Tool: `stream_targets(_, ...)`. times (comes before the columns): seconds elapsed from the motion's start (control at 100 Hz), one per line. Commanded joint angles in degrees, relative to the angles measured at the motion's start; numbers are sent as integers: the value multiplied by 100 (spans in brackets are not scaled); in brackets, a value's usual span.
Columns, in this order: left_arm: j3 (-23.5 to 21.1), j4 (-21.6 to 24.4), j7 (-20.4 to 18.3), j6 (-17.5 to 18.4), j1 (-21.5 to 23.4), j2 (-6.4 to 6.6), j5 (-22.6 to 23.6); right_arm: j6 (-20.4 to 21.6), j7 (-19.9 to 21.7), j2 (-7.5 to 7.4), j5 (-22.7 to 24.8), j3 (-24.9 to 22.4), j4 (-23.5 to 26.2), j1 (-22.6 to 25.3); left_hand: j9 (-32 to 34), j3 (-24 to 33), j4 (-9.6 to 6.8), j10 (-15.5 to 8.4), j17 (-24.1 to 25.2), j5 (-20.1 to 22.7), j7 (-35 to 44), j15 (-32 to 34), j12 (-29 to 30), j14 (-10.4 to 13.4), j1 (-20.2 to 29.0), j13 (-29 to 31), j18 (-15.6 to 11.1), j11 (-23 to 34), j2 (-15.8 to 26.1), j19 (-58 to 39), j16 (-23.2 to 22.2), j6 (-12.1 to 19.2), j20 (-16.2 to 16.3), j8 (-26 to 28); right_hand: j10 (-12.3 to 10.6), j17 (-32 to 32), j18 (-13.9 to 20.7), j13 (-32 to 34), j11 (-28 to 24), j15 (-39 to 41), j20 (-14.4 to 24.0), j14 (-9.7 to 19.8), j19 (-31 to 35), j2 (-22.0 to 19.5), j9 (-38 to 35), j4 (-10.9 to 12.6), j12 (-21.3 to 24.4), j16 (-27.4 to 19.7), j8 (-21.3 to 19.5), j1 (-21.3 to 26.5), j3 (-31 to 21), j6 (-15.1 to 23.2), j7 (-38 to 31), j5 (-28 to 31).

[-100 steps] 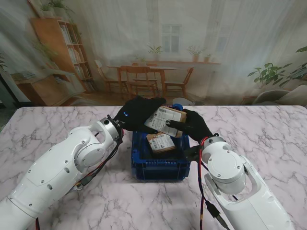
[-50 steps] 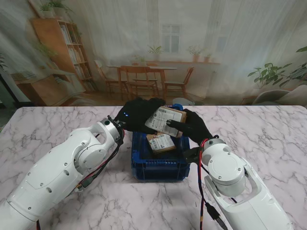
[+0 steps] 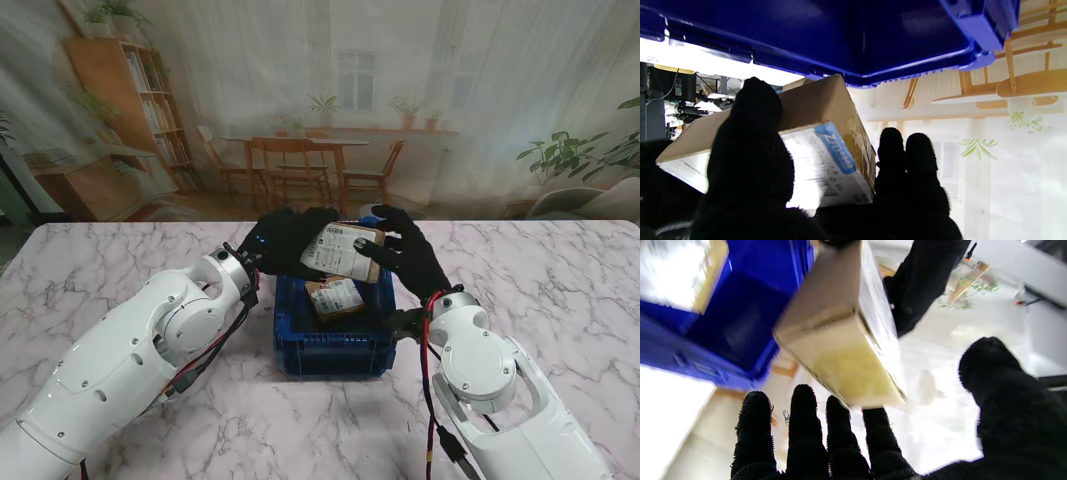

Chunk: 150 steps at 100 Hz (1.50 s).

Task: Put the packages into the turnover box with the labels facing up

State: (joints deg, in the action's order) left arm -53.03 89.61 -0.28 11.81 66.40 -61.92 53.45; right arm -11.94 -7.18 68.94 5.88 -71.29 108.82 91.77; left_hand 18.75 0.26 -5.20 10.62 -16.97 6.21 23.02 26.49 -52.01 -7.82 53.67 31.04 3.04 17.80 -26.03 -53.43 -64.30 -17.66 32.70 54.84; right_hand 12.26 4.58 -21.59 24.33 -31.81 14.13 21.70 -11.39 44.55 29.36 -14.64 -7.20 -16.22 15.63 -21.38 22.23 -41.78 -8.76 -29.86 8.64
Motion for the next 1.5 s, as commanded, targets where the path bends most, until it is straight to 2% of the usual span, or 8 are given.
stream_targets(0.0, 48, 50, -189, -44, -6, 26, 25, 327, -353, -30, 460, -59, -148, 153, 744, 2605, -258, -346, 18, 569, 689, -134, -448, -185, 1173, 23, -53, 652, 1035, -136, 72, 551, -3, -31, -63, -50, 217, -51, 188, -377, 48, 16, -155, 10, 156, 36, 85, -198, 142, -222, 128, 208, 157, -146)
stream_targets(0.08, 137, 48, -345, -97, -38, 38, -21, 728, -801, -4, 961, -138, -285, 275, 788, 2574, -274, -341, 14, 634, 683, -134, -445, -201, 1158, 34, -27, 654, 1022, -138, 122, 551, -10, -58, -68, -34, 196, -21, 203, -415, 59, 4, -185, -14, 118, 47, 92, -206, 154, -201, 119, 234, 183, -87)
stream_targets(0.18, 275, 36, -530, -192, -89, 49, -102, 958, -1142, 33, 1187, -288, -344, 460, 880, 2511, -299, -330, -17, 760, 649, -119, -459, -216, 1119, 64, 12, 606, 1006, -154, 241, 567, -21, -113, -71, -19, 209, -30, 371, -551, 97, 4, -257, -34, 42, 61, 156, -235, 177, -140, 138, 249, 280, -26)
stream_targets(0.32, 420, 36, -820, -324, -135, 63, -316, 1098, -1398, 75, 1212, -507, -359, 696, 986, 2386, -321, -296, -46, 966, 571, 94, -385, -221, 947, 49, 64, 555, 1039, -170, 1253, 582, -65, 27, -57, -17, 206, -27, 404, -589, 95, -15, -311, -87, 52, 72, 163, -242, 175, -70, 149, 249, 295, 0)
stream_targets(0.36, 450, 48, -932, -365, -145, 74, -359, 1127, -1456, 85, 1212, -557, -367, 746, 1051, 2373, -315, -291, -69, 1021, 575, 127, -358, -230, 937, 78, 109, 541, 1028, -179, 1357, 587, -63, 63, -43, -22, 204, -25, 425, -596, 97, -17, -329, -118, 67, 76, 170, -239, 175, -54, 157, 247, 302, 5)
stream_targets(0.73, 609, 99, -1343, -730, -154, 118, -490, 1294, -1742, 145, 1163, -767, -454, 972, 1375, 2132, -215, -227, -230, 1403, 518, 216, -235, -408, 586, 322, 277, 491, 1000, -434, 1423, 613, 37, 228, 5, -28, 212, -51, 421, -592, 173, -31, -402, -360, 132, 122, 152, -184, 141, 76, 325, 252, 344, 17)
stream_targets(1.07, 531, 207, -1722, -768, -128, 175, -645, 1257, -1791, 162, 1119, -742, -462, 1014, 1527, 2024, -167, -199, -293, 1625, 442, 273, -47, -479, 448, 452, 325, 510, 931, -593, 1447, 635, 68, 242, 20, -11, 222, -65, 350, -550, 276, -33, -411, -523, 163, 156, 122, -141, 84, 139, 473, 254, 345, 39)
stream_targets(1.49, 456, 422, -2027, -795, -35, 233, -655, 1056, -1899, 195, 1110, -661, -566, 993, 1787, 1719, 166, -158, -417, 1856, 476, 420, 1, -575, 619, 615, 356, 497, 900, -1015, 1369, 692, 333, 294, 8, -97, 188, -98, 380, -594, 311, -37, -608, -594, 134, 183, 137, -141, 55, 197, 612, 262, 371, 120)
